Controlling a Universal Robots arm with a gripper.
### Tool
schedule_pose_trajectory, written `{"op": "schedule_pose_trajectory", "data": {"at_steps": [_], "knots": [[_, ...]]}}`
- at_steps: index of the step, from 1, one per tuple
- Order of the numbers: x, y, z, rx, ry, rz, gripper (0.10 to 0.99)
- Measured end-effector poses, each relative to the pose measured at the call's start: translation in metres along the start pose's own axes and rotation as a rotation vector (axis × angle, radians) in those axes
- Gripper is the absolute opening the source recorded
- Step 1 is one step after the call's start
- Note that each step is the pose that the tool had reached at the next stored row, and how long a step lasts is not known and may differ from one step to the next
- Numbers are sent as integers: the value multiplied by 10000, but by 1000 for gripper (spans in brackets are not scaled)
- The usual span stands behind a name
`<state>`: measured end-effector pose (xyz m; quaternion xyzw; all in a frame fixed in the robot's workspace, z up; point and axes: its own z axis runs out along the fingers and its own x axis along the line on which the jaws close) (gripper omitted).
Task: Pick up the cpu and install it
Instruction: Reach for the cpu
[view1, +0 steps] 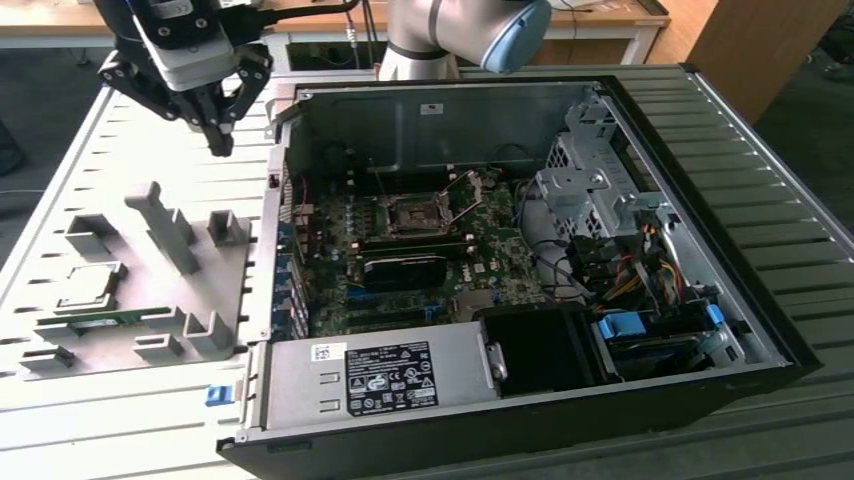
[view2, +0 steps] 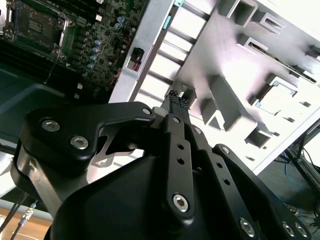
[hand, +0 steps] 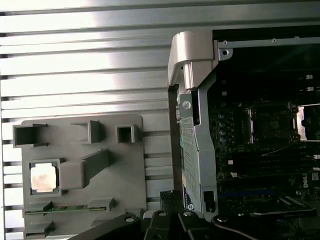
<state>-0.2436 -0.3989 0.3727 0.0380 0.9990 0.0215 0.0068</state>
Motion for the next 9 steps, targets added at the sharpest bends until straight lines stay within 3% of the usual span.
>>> {"op": "schedule_pose_trajectory", "data": {"at_steps": [9], "knots": [[85, -7, 6, 1, 1, 0, 122]]}}
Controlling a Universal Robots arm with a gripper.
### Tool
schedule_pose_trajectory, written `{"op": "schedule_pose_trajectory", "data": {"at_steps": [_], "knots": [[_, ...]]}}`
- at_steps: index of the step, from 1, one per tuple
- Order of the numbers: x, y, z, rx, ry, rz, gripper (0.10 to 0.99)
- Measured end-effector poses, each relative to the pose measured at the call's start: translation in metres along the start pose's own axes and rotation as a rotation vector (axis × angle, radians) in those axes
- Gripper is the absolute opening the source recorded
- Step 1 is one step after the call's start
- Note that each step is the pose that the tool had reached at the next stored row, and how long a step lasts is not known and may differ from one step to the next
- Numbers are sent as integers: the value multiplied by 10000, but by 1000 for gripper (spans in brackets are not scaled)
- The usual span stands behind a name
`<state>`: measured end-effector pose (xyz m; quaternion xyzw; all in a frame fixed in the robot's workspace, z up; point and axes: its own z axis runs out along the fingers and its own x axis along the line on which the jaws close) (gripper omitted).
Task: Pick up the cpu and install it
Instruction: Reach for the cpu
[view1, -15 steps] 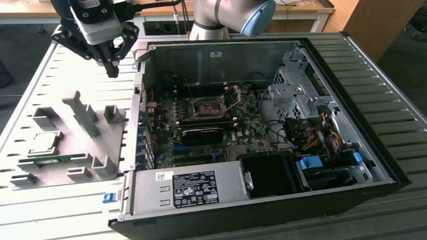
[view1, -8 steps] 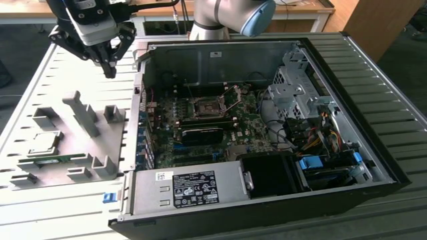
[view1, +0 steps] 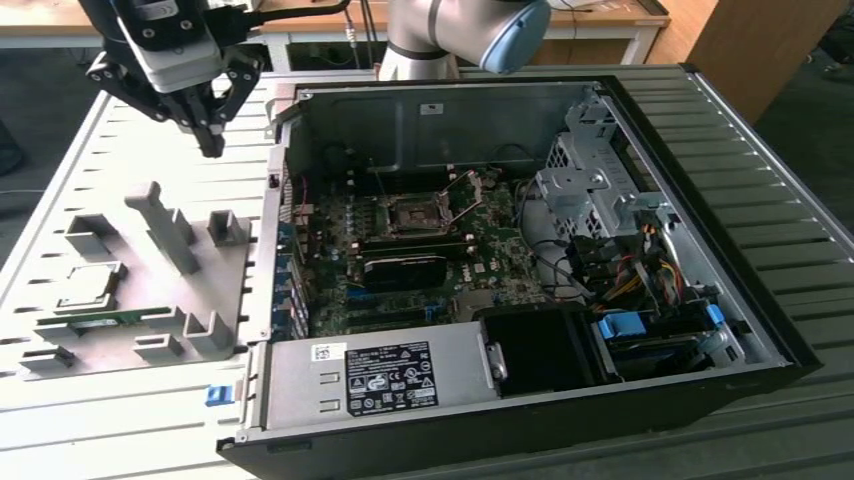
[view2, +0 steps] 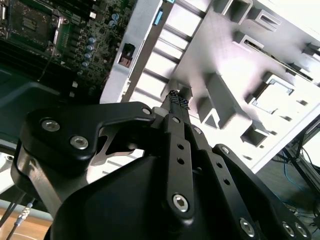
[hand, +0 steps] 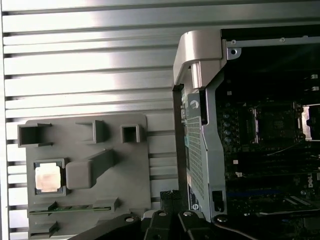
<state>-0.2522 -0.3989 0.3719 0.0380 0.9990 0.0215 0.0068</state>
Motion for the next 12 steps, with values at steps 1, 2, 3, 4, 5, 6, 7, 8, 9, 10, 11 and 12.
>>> {"op": "schedule_pose_trajectory", "data": {"at_steps": [1, 2, 3, 4, 5, 6, 7, 8, 9, 10, 11, 12], "knots": [[13, -1, 1, 0, 0, 0, 122], [26, -2, 1, 0, 1, 0, 122], [38, -3, 2, -1, 0, 0, 122], [51, -4, 3, -1, 1, 0, 122], [63, -5, 4, 0, 1, -1, 122], [76, -6, 5, 0, 1, 0, 122], [89, -7, 6, -1, 1, 0, 122], [104, -8, 7, 0, 1, 0, 122], [119, -9, 7, 0, 2, 0, 122], [135, -11, 9, 0, 1, 0, 122], [153, -12, 9, 0, 2, 0, 122], [169, -13, 10, 0, 2, 0, 122]]}}
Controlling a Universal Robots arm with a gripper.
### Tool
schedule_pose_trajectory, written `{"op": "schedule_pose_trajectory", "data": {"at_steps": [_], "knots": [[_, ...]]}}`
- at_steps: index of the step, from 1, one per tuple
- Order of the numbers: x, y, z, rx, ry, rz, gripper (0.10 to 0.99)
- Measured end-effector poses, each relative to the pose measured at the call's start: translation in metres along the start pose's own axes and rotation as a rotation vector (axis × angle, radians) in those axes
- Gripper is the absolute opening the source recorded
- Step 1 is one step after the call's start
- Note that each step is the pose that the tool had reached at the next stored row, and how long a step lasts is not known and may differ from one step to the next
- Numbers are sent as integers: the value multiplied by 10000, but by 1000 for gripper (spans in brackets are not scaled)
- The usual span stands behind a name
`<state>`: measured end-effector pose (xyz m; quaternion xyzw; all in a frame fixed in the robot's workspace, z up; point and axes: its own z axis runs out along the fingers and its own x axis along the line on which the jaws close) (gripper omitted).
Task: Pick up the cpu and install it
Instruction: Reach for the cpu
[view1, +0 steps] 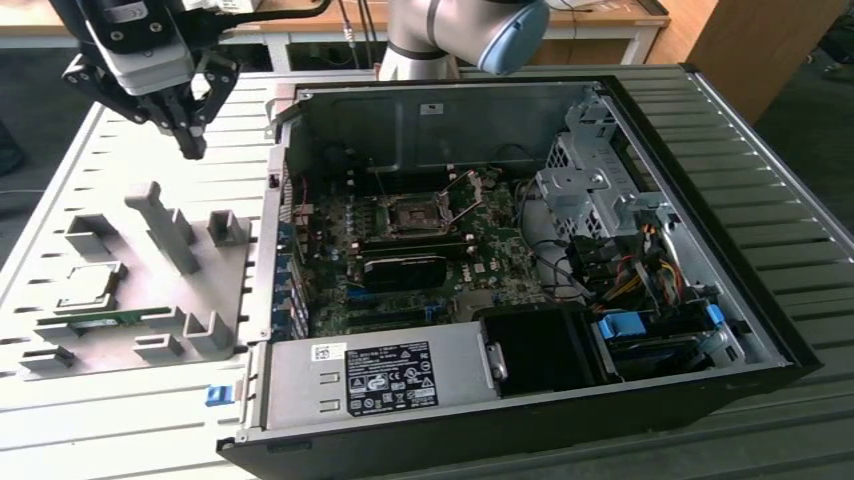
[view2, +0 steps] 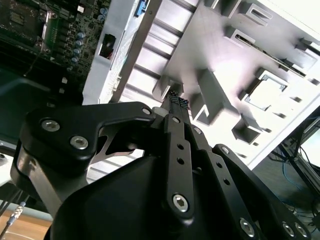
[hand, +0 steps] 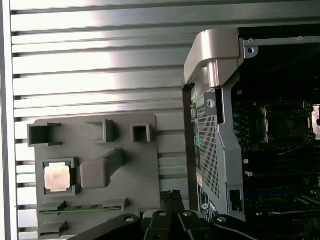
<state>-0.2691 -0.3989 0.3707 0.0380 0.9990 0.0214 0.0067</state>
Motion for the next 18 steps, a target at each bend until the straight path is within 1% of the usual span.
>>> {"op": "schedule_pose_trajectory", "data": {"at_steps": [9, 12, 14, 17, 18], "knots": [[147, -12, 9, -1, -1, -1, 122], [204, -16, 10, -32, 9, 1, 122], [235, -19, 12, -81, 32, 2, 122], [284, -23, 15, -231, 77, 6, 122], [298, -24, 15, -263, 101, 7, 122]]}}
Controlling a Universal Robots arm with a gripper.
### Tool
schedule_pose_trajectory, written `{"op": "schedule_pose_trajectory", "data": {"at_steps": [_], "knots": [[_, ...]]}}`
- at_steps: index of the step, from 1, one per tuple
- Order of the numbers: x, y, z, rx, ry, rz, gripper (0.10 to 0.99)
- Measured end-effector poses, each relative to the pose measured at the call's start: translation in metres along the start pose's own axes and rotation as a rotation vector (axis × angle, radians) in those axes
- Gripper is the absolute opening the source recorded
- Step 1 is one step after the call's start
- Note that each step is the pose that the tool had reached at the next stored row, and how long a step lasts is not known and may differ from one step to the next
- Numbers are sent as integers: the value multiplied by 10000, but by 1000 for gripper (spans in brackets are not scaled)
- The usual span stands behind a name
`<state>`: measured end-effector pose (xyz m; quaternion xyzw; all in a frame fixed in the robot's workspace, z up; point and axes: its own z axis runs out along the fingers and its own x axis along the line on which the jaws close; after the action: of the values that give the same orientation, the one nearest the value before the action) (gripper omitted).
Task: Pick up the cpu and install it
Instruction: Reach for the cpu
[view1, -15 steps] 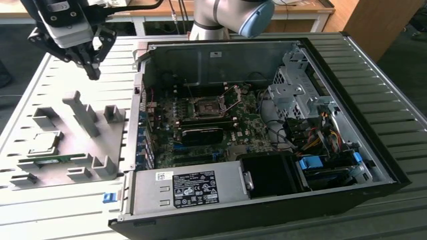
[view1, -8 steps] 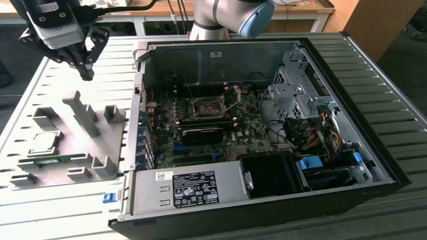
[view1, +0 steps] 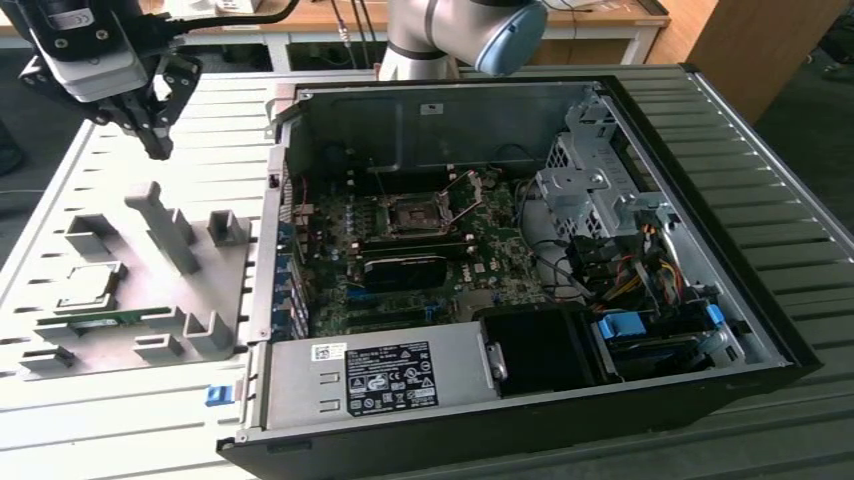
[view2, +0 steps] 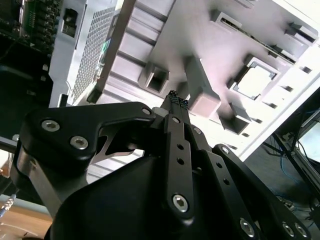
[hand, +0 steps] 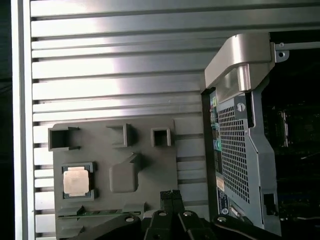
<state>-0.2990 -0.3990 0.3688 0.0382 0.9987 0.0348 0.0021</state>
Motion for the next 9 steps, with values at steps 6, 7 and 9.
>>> {"op": "schedule_pose_trajectory", "data": {"at_steps": [6, 7, 9], "knots": [[111, -10, 17, 14, 326, 23, 122], [136, -12, 18, 14, 330, 22, 122], [191, -16, 19, 12, 330, 23, 122]]}}
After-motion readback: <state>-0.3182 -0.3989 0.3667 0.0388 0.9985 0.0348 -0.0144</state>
